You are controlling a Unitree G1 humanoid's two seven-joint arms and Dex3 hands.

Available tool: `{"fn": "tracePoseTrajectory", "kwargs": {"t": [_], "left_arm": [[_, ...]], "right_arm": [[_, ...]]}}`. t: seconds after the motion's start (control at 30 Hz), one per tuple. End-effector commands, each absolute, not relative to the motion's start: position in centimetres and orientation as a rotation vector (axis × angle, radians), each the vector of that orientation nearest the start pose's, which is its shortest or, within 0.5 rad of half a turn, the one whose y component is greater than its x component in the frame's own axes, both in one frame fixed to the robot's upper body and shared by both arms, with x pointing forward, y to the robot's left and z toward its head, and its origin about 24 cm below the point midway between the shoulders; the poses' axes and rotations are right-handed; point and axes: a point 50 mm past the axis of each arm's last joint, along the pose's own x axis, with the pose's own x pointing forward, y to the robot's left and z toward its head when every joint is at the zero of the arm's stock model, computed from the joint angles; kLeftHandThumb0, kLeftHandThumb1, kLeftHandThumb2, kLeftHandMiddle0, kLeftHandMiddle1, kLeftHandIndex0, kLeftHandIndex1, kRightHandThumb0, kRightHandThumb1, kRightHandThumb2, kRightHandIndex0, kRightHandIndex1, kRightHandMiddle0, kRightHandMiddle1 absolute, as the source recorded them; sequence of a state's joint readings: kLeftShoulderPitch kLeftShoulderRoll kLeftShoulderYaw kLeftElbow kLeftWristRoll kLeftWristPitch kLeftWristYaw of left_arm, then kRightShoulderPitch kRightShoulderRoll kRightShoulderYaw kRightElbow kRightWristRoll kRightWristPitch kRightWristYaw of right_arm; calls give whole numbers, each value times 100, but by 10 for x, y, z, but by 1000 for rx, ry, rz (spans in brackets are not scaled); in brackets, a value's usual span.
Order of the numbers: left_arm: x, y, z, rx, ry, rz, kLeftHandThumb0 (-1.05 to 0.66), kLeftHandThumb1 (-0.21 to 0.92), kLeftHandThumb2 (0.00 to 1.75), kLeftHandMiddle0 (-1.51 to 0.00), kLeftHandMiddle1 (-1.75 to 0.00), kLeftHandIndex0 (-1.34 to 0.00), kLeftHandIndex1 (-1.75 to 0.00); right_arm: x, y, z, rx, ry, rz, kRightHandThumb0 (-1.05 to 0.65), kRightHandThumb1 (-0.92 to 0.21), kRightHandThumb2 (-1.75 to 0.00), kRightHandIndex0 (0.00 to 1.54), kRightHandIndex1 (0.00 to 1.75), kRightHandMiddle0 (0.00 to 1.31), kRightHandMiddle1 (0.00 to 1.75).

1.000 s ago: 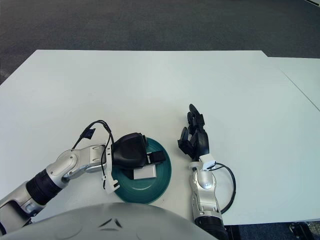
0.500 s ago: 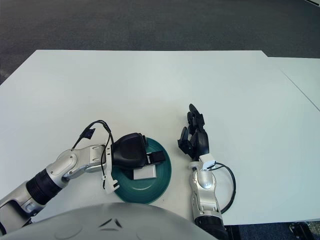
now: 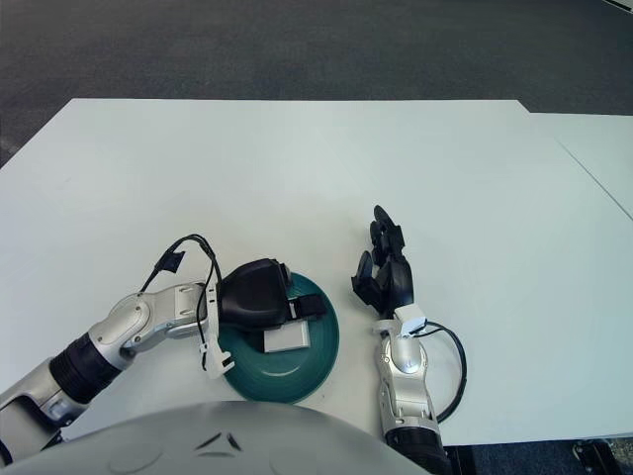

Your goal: Put the charger into the plate.

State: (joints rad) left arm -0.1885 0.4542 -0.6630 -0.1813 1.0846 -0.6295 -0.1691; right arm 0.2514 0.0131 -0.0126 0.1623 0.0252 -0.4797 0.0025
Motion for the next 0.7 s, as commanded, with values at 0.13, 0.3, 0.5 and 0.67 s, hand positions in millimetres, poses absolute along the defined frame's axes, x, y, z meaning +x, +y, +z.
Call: {"fn": "tracePoseTrajectory", "kwargs": {"t": [0.13, 0.3, 0.5, 0.67], "left_arm": [[188, 42, 70, 1461, -948, -1220, -104, 92, 91, -22, -59, -2, -96], [189, 43, 74, 1491, -961, -1287, -105, 92, 96, -22, -16, 0, -62], [191, 44, 77, 1485, -983, -1311, -105, 92, 95, -22, -6, 0, -52], [192, 44, 78, 1486, -990, -1323, -105, 92, 94, -23, -4, 0, -55]], "right_arm": [[159, -161, -48, 18, 170, -70, -77, -92, -85, 16, 2, 0, 46], [161, -159, -44, 29, 146, -45, -77, -92, -82, 18, 3, 0, 47], [162, -158, -41, 32, 130, -34, -77, -92, -80, 21, 3, 0, 49], [162, -158, -41, 46, 134, -27, -77, -92, -80, 22, 3, 0, 50]]}}
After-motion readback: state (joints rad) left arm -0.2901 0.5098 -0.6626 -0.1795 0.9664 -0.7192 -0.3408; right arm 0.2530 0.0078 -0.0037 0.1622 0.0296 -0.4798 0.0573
